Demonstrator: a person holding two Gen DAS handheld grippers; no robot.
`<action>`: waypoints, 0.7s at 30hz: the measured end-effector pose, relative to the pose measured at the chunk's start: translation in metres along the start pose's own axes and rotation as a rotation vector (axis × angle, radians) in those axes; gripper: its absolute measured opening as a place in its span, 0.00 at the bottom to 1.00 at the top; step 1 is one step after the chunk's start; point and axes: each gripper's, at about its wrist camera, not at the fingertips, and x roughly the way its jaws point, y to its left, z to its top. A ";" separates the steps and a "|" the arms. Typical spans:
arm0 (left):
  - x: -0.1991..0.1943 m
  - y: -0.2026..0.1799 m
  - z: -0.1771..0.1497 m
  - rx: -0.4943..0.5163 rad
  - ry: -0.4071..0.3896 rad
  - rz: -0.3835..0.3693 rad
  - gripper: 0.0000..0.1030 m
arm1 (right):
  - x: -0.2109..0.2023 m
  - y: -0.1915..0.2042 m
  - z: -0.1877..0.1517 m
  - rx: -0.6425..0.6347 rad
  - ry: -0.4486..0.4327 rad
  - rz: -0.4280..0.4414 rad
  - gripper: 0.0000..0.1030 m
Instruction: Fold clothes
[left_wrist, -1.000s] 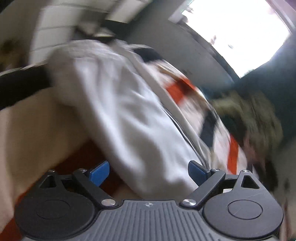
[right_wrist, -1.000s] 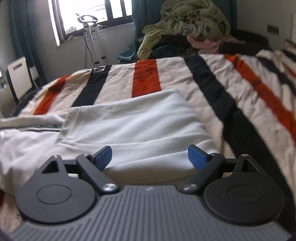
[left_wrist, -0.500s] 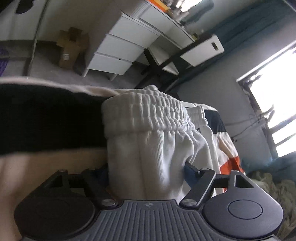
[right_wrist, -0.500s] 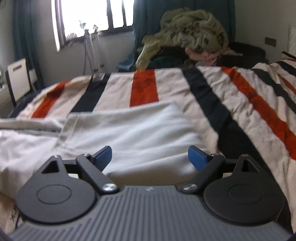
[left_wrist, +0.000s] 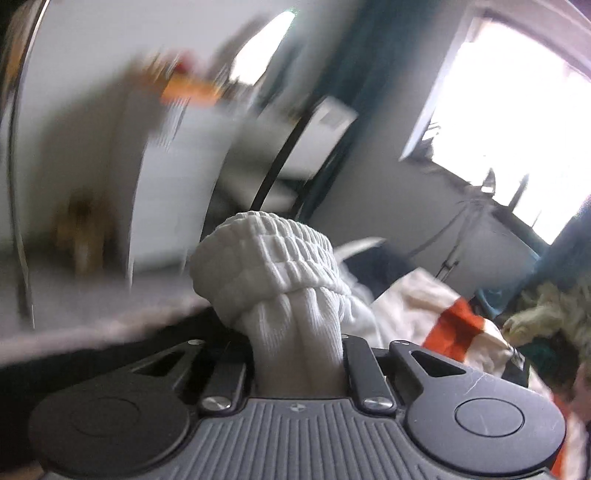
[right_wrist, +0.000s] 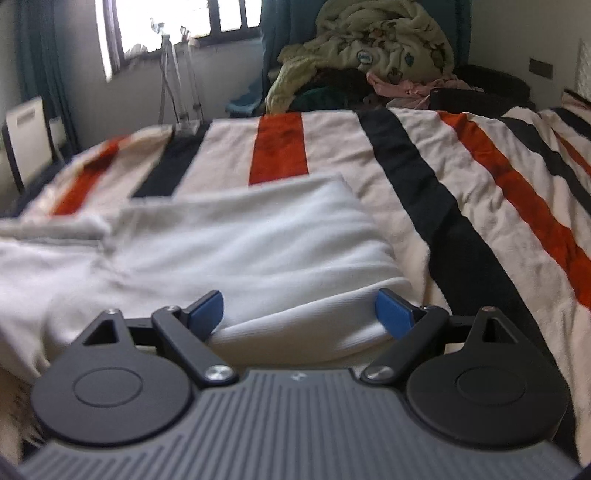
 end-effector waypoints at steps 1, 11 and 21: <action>-0.011 -0.016 0.003 0.057 -0.051 -0.010 0.13 | -0.004 -0.006 0.003 0.041 -0.015 0.019 0.88; -0.120 -0.185 0.014 0.202 -0.308 -0.206 0.12 | -0.034 -0.068 0.028 0.328 -0.164 -0.038 0.88; -0.168 -0.349 -0.147 0.380 -0.360 -0.372 0.12 | -0.034 -0.140 0.029 0.574 -0.209 -0.067 0.88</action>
